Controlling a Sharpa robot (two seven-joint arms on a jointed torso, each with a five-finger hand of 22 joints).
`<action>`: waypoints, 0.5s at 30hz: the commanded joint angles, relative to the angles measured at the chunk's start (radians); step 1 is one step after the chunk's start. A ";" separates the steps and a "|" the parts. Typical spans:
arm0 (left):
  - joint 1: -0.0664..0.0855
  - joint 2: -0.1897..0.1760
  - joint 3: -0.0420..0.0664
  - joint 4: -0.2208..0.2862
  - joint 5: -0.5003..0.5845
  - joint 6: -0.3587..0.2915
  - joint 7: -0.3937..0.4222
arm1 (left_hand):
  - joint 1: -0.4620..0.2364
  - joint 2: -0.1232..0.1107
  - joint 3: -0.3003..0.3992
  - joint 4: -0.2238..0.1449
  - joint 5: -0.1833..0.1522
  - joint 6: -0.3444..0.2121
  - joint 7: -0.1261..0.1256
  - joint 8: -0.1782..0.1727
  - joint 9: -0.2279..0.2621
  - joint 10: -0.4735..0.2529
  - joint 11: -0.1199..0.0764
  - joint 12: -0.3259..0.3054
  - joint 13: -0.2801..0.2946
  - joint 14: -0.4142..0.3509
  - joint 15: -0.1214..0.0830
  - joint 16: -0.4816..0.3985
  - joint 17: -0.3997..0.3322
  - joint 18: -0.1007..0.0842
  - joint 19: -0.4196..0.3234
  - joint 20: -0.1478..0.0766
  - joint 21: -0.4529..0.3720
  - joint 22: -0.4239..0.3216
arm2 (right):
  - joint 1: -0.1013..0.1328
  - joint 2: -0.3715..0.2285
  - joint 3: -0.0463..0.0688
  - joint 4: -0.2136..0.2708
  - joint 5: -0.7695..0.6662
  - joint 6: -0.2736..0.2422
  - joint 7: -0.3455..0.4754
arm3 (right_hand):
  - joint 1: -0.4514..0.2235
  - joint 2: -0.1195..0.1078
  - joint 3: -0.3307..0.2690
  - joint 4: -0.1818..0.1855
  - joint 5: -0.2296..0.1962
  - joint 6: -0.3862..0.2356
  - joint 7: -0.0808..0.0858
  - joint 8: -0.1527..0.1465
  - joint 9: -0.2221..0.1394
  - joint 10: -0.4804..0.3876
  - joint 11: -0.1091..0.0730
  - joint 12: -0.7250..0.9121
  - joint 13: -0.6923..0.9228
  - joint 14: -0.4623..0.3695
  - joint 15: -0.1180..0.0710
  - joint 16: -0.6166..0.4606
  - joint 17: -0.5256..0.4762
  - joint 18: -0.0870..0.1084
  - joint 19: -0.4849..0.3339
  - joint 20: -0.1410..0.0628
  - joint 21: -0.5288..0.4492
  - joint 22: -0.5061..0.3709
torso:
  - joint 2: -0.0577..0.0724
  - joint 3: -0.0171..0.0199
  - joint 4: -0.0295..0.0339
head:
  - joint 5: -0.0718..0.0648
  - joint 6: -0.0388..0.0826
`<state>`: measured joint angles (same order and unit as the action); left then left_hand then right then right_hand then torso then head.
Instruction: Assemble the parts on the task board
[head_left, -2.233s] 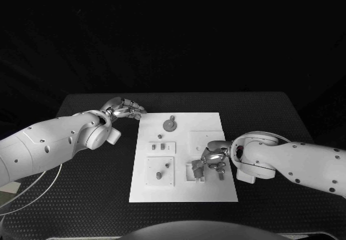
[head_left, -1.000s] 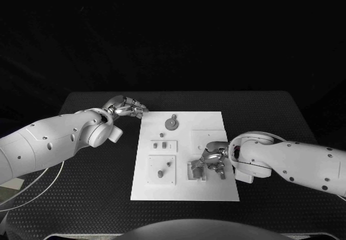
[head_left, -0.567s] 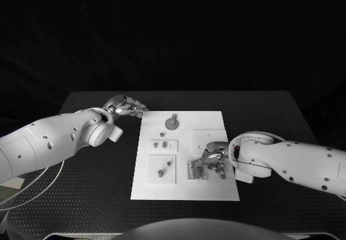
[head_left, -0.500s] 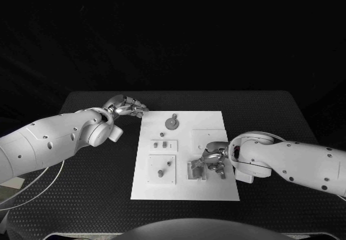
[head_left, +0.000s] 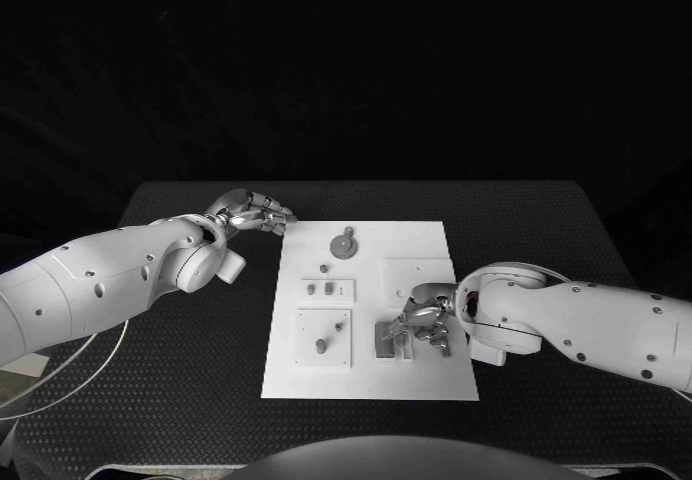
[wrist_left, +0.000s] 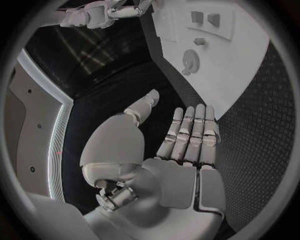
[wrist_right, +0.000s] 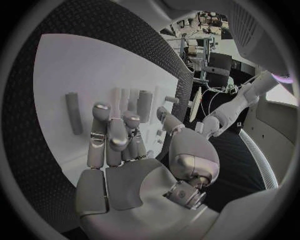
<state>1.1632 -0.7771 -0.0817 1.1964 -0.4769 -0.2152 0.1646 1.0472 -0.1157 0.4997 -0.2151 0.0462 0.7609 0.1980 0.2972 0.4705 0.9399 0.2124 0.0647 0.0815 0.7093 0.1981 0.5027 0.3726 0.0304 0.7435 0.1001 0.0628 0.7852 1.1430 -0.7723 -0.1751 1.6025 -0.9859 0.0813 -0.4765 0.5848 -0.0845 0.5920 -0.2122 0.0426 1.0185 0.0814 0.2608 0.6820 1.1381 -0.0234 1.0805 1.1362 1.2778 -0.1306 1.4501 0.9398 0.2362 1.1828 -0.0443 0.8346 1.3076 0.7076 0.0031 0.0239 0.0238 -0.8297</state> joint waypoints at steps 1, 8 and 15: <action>0.000 0.000 0.001 0.003 0.005 0.012 0.006 | -0.010 -0.003 0.000 0.005 0.004 -0.003 0.017 0.006 -0.001 -0.004 0.001 0.006 -0.002 -0.007 0.003 -0.006 0.001 0.017 -0.007 0.001 0.006 -0.002 | -0.001 -0.001 0.000 0.001 0.004 0.010 0.004 | 0.000 -0.009 0.002 0.008 0.006 -0.002 0.006 -0.004 0.002 -0.006 0.000 0.003 -0.001 -0.006 0.001 -0.006 -0.001 0.026 -0.001 -0.003 -0.005 0.015 | 0.000 0.0003 -0.0001 | 0.000 0.000; 0.000 0.001 0.001 0.002 0.005 0.013 0.006 | -0.010 -0.003 0.000 0.005 0.004 -0.004 0.017 0.006 -0.001 -0.004 0.001 0.006 -0.002 -0.008 0.003 -0.007 0.002 0.017 -0.007 0.001 0.006 -0.002 | -0.001 -0.007 0.000 0.009 -0.030 0.003 0.019 | 0.015 -0.014 0.011 -0.001 0.006 -0.001 0.006 -0.005 0.004 -0.006 0.000 0.005 -0.001 -0.006 0.001 -0.006 -0.001 0.026 -0.001 -0.005 -0.004 0.017 | 0.000 0.0004 0.0000 | -0.001 0.000; 0.000 0.001 0.001 0.002 0.005 0.012 0.007 | -0.010 -0.003 0.000 0.005 0.004 -0.004 0.017 0.006 -0.001 -0.004 0.001 0.006 -0.002 -0.008 0.003 -0.007 0.002 0.017 -0.007 0.001 0.006 -0.002 | -0.001 -0.036 0.000 0.035 -0.070 -0.046 0.048 | 0.042 -0.010 0.018 -0.021 0.006 0.001 0.006 -0.004 0.008 -0.003 -0.001 0.008 -0.002 0.000 0.001 -0.004 0.005 0.026 0.003 -0.006 -0.001 0.017 | 0.000 0.0014 -0.0008 | -0.002 0.004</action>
<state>1.1632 -0.7775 -0.0817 1.1957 -0.4768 -0.2143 0.1641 1.0472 -0.1157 0.4997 -0.2151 0.0462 0.7609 0.1981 0.2972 0.4706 0.9399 0.2124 0.0647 0.0807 0.7057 0.2016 0.5027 0.3731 0.0304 0.7434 0.1001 0.0629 0.7843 1.1427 -0.8048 -0.1752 1.6322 -1.0172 0.0637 -0.4585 0.6212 -0.0940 0.6100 -0.2284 0.0426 1.0179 0.0808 0.2609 0.6892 1.1366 -0.0250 1.0844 1.1352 1.2765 -0.1314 1.4501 0.9436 0.2362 1.1827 -0.0441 0.8346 1.3076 0.7077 0.0041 0.0236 0.0221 -0.8272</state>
